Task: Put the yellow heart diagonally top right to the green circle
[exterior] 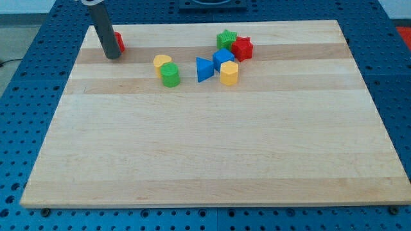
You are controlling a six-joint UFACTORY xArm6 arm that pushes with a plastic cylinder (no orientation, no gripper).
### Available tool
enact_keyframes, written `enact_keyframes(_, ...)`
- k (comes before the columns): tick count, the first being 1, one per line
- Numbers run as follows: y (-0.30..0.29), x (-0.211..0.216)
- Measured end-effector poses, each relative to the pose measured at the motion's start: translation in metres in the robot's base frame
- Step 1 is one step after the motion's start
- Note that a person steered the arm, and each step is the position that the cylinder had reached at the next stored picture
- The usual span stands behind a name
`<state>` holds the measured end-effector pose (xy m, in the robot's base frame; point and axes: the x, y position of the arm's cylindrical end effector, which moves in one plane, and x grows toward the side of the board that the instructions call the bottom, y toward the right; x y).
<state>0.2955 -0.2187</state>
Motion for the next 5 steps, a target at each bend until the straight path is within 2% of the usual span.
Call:
enact_keyframes(2, 0.01, -0.003)
enact_keyframes(3, 0.041, -0.011)
enact_keyframes(4, 0.098, -0.018)
enact_keyframes(5, 0.112, -0.005)
